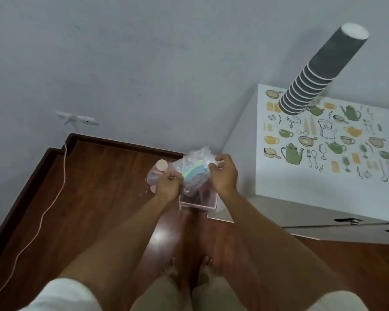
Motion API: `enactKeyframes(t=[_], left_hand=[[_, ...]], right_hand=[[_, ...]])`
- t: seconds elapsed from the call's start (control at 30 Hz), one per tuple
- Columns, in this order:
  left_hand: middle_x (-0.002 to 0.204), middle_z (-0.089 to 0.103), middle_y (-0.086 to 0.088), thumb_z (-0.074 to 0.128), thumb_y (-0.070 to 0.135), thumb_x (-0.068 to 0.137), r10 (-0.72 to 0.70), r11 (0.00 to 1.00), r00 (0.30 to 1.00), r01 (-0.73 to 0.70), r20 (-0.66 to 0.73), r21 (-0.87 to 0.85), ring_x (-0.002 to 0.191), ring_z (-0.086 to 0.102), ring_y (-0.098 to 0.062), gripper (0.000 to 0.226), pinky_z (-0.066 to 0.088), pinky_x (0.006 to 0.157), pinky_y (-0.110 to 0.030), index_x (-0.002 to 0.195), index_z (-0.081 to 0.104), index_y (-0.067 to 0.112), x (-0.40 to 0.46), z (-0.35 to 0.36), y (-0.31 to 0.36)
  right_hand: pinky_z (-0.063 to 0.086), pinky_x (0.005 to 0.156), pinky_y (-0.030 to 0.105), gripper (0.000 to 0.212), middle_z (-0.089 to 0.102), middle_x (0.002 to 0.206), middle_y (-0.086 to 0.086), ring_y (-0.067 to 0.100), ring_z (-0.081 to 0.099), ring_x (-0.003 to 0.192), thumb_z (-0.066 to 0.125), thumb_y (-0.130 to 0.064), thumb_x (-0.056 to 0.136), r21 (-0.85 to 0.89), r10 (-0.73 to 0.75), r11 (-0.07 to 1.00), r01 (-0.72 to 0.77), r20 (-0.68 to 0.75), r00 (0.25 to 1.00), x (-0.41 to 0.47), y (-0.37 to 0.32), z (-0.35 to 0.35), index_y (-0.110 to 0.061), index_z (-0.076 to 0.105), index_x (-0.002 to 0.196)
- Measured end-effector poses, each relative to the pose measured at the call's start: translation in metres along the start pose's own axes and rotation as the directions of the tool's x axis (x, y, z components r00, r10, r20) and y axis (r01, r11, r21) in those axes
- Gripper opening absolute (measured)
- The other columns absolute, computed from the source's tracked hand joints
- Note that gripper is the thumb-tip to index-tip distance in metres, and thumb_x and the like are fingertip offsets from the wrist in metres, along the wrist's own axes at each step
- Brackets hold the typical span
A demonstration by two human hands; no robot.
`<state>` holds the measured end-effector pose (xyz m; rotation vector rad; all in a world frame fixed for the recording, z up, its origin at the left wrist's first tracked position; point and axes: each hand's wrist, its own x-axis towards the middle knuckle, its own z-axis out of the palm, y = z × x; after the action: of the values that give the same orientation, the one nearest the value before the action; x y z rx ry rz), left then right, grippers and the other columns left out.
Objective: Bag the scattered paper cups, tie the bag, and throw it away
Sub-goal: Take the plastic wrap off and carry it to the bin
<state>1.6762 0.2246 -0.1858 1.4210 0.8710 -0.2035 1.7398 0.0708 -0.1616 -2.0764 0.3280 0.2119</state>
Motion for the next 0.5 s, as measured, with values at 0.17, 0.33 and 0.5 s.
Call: enactKeyframes(t=[0.17,0.33,0.5], left_hand=[[0.100,0.071,-0.009,0.057,0.009,0.101,-0.162,0.981,0.981,0.172,0.106,-0.093,0.075,0.067,-0.018,0.018,0.053,0.058,-0.028,0.115,0.066,0.016,0.053,0.025,-0.093],[0.085,0.076,-0.006,0.049,0.004,0.100,-0.265,0.942,0.939,0.300,0.218,-0.149,0.063,0.071,-0.012,0.022,0.055,0.051,-0.022,0.111,0.068,0.009,0.101,0.049,-0.176],[0.118,0.071,-0.011,0.053,0.009,0.101,-0.223,0.930,0.939,0.286,0.261,-0.231,0.095,0.067,-0.023,0.032,0.057,0.082,-0.035,0.131,0.059,0.016,0.151,0.067,-0.220]], right_hand=[[0.046,0.102,0.036,0.038,0.061,0.128,0.015,0.031,0.058,0.119,0.052,-0.014,0.097,-0.161,0.033,0.987,-0.032,0.008,0.999,0.027,0.094,0.056,-0.013,0.061,0.134],[0.043,0.108,0.035,0.042,0.053,0.138,0.015,0.031,0.055,0.127,0.049,-0.019,0.102,-0.221,0.112,0.970,-0.103,0.026,0.993,0.053,0.185,0.104,-0.013,0.056,0.143],[0.042,0.111,0.037,0.048,0.049,0.144,0.017,0.033,0.052,0.131,0.049,-0.023,0.103,-0.239,0.102,0.966,-0.098,0.000,0.995,0.084,0.234,0.133,-0.012,0.049,0.150]])
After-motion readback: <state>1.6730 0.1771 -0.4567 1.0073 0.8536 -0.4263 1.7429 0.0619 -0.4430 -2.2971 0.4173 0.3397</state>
